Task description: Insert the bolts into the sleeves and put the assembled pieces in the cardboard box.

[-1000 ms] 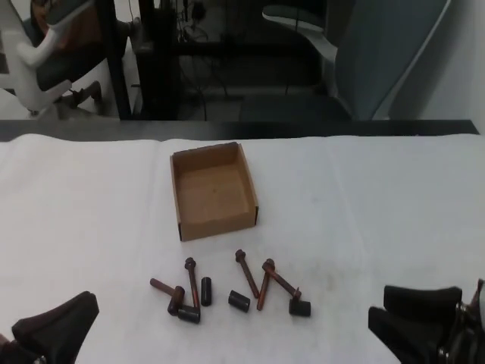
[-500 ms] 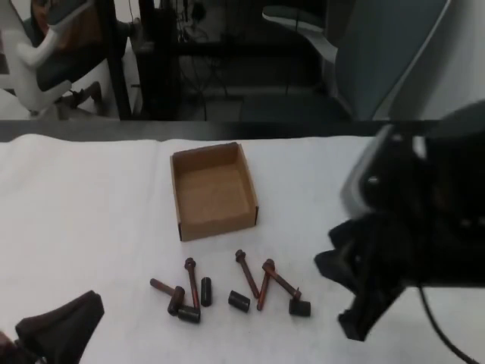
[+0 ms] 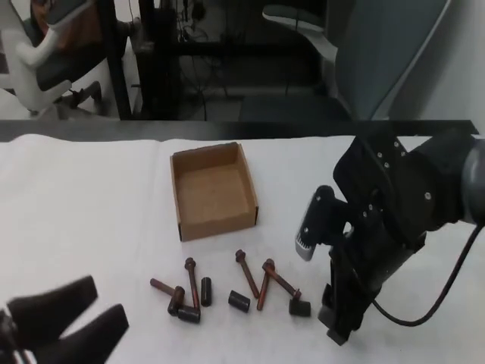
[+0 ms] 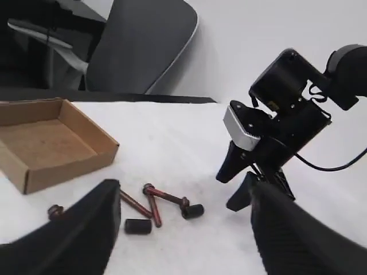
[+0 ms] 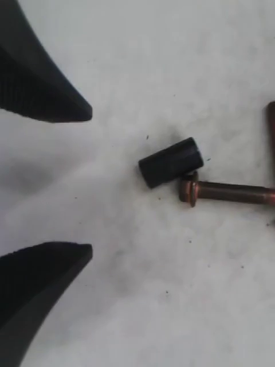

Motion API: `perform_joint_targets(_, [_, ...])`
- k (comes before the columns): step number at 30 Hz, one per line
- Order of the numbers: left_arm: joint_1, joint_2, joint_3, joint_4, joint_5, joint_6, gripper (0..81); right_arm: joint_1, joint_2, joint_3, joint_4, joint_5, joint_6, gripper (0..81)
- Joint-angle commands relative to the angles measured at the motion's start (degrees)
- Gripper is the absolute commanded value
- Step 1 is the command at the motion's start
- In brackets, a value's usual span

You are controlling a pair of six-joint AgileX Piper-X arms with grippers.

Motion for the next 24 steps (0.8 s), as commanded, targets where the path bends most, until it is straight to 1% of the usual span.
perform_joint_targets(1, [-0.01,2.45,-3.51,2.82,-2.65,4.53,62.3,0.62,-0.29,-1.59,1.27,-0.23,-2.1,57.4])
perform_joint_targets(5, [-0.01,8.12,-4.21,2.53,-2.14,4.93,62.3,2.93,-0.16,-1.85,0.54,-2.43,-2.4,57.4])
perform_joint_targets(8, [-0.01,12.93,-4.21,2.17,-2.14,8.9,62.3,4.69,0.62,-1.85,-0.83,-2.65,-3.21,56.8])
perform_joint_targets(9, [-0.01,14.6,-4.21,1.42,-2.14,9.74,62.3,4.92,1.01,-1.85,-1.34,-2.65,-3.95,54.6])
perform_joint_targets(13, [-0.01,20.55,-6.37,-0.33,-1.92,12.14,62.3,5.01,2.58,-1.85,-3.6,-2.62,-6.06,38.6])
perform_joint_targets(14, [-0.01,21.99,-7.35,-0.33,-1.92,12.73,62.3,5.01,3.06,-1.85,-4.4,-2.8,-6.4,37.7])
perform_joint_targets(18, [-0.01,26.89,-11.23,-0.33,-1.71,15.83,62.3,5.01,6.17,-1.85,-6.1,-2.55,-8.15,37.8])
perform_joint_targets(20, [0.1,28.97,-13.3,-0.33,-1.85,16.28,62.3,5.01,8.06,-2.13,-6.28,-1.36,-8.82,37.8])
perform_joint_targets(24, [0.06,32.18,-16.32,-0.33,-2.35,16.28,62.3,5.01,10.63,-2.13,-7.28,-1.77,-8.83,37.8])
